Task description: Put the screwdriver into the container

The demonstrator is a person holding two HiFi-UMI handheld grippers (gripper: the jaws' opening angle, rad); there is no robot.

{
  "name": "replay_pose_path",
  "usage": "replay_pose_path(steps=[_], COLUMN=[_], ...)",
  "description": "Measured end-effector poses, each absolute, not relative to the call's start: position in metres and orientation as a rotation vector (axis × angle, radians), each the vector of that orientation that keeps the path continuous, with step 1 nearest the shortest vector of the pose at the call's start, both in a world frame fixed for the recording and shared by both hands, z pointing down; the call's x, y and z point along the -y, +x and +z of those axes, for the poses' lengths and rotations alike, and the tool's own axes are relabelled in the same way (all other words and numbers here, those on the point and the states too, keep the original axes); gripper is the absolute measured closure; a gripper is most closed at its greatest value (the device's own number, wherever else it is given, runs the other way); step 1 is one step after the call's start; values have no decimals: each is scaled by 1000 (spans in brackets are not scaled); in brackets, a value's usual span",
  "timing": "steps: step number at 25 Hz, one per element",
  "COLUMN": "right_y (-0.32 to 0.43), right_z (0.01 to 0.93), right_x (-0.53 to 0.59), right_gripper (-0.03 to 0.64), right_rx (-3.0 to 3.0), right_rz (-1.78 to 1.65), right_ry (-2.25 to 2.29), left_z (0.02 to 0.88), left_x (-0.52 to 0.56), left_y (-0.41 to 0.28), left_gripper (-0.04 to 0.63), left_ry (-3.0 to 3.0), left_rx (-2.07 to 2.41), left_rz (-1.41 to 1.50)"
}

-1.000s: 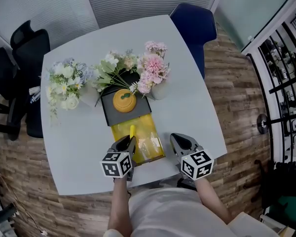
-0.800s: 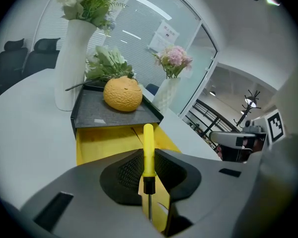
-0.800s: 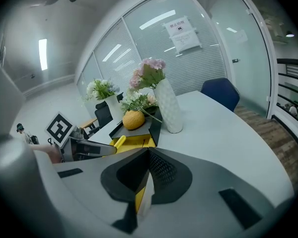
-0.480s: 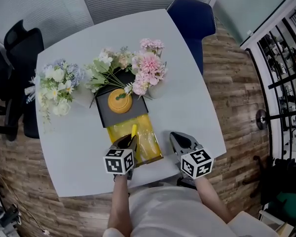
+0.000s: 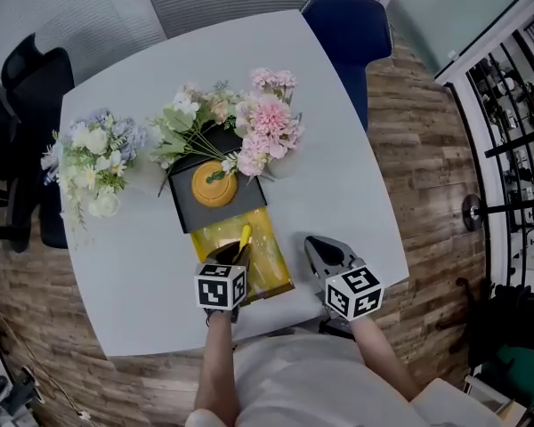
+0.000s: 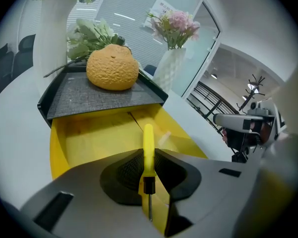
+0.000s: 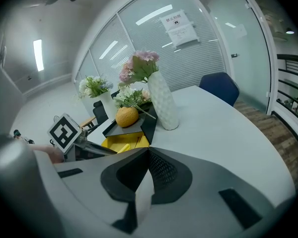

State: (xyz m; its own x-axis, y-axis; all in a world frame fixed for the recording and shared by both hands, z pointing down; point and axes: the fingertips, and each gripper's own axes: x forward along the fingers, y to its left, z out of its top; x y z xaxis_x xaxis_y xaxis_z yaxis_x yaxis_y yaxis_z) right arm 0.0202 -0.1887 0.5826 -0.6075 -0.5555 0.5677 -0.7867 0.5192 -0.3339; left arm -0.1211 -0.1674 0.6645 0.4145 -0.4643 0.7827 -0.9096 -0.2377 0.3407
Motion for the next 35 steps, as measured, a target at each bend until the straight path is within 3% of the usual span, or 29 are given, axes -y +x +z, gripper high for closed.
replay_pose_path(steps=[26, 35], right_y=[30, 40], right_z=[576, 564], right_x=[186, 179], right_gripper=[601, 601], right_rx=[2377, 2394], right_rz=[801, 780], right_ry=[1124, 1157], left_z=[676, 658], left_x=[165, 171], left_y=[-114, -113], left_gripper=[509, 491], left_ry=[1892, 1926], left_rx=[1137, 1212], left_rz=[873, 794])
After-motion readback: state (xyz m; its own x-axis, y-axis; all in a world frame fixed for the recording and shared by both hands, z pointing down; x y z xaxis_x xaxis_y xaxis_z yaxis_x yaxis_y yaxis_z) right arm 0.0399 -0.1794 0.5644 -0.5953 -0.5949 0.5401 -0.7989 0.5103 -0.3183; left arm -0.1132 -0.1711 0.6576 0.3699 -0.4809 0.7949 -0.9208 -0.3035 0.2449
